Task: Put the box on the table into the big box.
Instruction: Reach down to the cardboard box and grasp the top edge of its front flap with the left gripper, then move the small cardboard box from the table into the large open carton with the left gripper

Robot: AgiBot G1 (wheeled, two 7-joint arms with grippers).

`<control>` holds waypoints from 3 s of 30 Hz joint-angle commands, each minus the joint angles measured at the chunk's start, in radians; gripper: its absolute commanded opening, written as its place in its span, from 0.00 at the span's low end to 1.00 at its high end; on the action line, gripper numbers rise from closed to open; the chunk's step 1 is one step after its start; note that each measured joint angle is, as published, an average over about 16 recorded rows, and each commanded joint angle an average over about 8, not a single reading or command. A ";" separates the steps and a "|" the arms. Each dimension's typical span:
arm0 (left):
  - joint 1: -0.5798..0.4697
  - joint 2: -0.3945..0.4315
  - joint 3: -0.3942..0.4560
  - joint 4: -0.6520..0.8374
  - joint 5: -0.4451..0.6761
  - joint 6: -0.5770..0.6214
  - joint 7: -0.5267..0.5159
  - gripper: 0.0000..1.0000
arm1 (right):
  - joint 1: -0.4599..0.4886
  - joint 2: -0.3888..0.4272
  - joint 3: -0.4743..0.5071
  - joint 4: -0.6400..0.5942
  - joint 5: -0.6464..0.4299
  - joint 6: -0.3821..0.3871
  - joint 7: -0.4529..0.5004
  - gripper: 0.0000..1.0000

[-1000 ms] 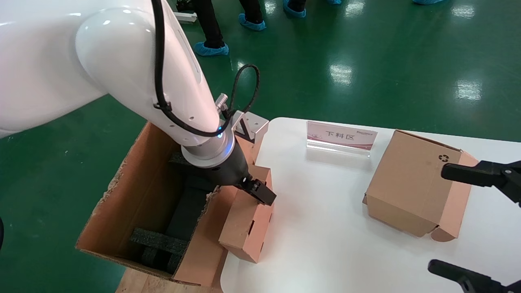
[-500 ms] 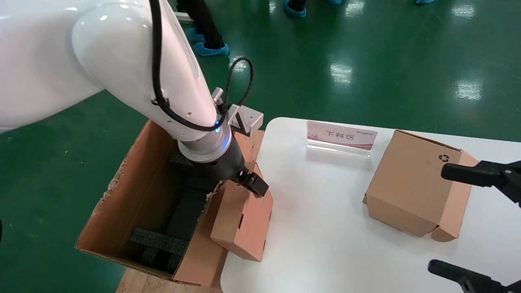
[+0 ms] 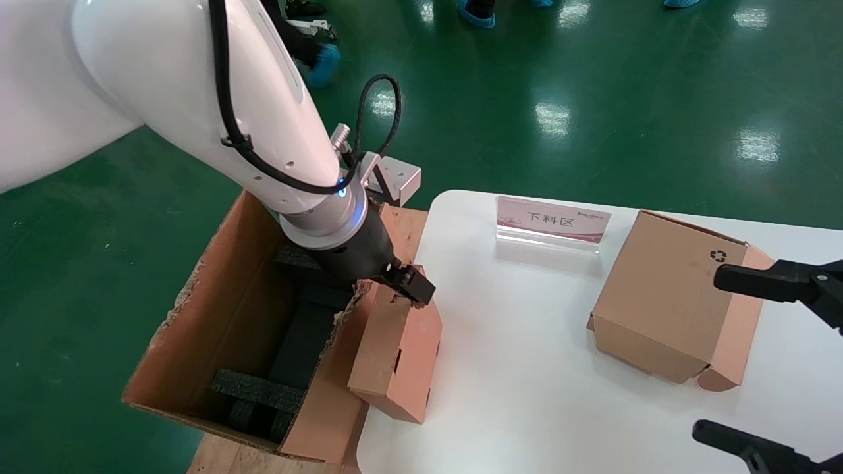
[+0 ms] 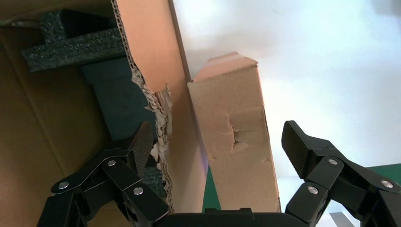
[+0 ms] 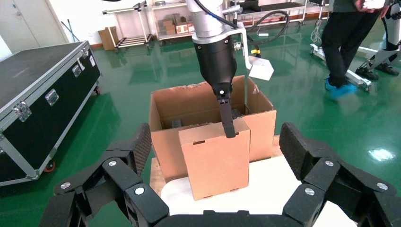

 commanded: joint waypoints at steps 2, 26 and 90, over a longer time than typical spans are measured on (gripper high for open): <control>0.005 -0.001 -0.002 0.000 -0.006 -0.001 0.001 1.00 | 0.000 0.000 0.000 0.000 0.000 0.000 0.000 1.00; 0.055 0.001 0.009 0.000 -0.012 -0.019 0.006 0.12 | 0.000 0.000 0.000 0.000 0.000 0.000 0.000 1.00; -0.021 -0.162 -0.165 0.014 0.043 -0.059 0.149 0.00 | 0.000 0.000 0.000 0.000 0.000 0.000 0.000 1.00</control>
